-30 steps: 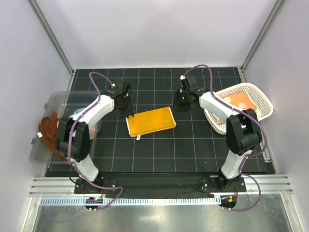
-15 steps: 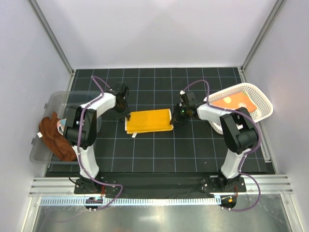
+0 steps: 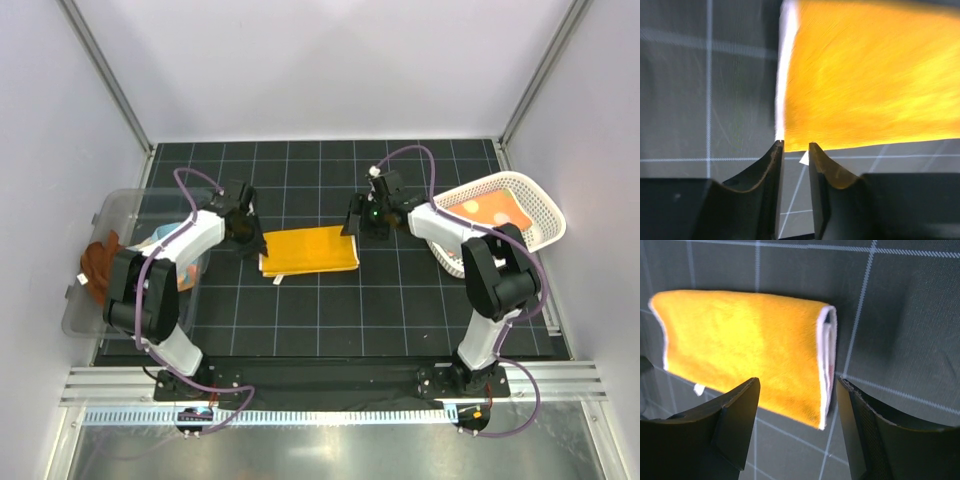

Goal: Fold and stack the towels
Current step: Neatly place the folded towel into the bin

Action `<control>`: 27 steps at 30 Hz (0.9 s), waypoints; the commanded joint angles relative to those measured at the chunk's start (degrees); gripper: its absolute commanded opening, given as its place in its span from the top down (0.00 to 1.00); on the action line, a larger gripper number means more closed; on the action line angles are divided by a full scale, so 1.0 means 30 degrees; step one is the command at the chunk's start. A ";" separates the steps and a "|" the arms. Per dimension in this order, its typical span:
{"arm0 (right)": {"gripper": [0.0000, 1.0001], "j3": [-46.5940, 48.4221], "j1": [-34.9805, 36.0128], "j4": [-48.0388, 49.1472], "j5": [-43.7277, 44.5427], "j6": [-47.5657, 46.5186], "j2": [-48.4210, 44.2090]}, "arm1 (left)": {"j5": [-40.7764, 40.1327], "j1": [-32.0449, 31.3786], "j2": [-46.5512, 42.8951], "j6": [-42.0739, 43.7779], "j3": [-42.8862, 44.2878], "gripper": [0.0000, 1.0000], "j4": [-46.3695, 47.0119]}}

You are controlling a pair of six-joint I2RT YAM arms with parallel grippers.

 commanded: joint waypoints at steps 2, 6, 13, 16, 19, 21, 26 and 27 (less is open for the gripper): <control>0.30 0.0511 0.0011 0.0647 -0.0191 -0.1049 0.1403 | 0.1638 -0.0260 0.0497 -0.1222 -0.2710 0.74 0.1724; 0.30 -0.0132 0.0010 0.1611 -0.0925 -0.1198 0.2108 | 0.0876 -0.0524 0.0848 -0.1283 -0.3301 0.79 0.1813; 0.35 -0.1772 0.0274 0.3752 -0.2772 -0.1256 0.2257 | 0.0055 -0.0554 0.0997 -0.1253 -0.3887 0.83 0.1755; 0.38 -0.2037 0.0362 0.3812 -0.2832 -0.1257 0.2139 | -0.0062 -0.0554 0.0850 -0.1253 -0.3859 0.83 0.1667; 0.45 -0.2242 0.0362 0.3871 -0.2948 -0.1257 0.2226 | -0.0208 -0.0554 0.0821 -0.1253 -0.3800 0.82 0.1579; 0.53 -0.2301 0.0333 0.3988 -0.3065 -0.1257 0.2402 | -0.0267 -0.0554 0.0850 -0.1282 -0.3829 0.81 0.1491; 0.89 -0.2068 0.0333 0.2708 -0.2775 -0.1431 0.1790 | 0.0199 -0.0583 0.0385 -0.1487 -0.4034 0.80 0.1374; 0.99 -0.1922 0.0333 0.1945 -0.2454 -0.1635 0.1381 | 0.0607 -0.0583 0.0149 -0.1546 -0.3976 0.80 0.1257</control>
